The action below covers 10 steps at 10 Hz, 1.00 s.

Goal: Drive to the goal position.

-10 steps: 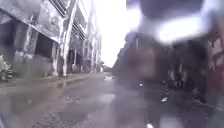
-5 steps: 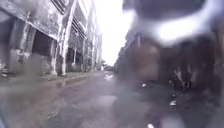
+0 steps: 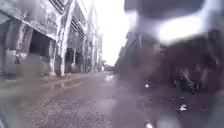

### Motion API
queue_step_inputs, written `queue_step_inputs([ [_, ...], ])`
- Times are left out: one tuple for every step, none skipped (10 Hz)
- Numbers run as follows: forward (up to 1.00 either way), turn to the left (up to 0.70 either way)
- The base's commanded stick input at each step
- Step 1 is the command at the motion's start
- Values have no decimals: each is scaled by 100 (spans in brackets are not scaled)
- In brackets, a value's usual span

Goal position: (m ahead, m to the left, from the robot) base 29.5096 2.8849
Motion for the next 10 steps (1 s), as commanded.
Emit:
queue_step_inputs([
  [50, 2],
  [50, 2],
  [50, 2],
  [50, 2],
  [50, 2],
  [50, 2],
  [50, 2],
  [50, 2],
  [50, 2],
  [50, 2],
])
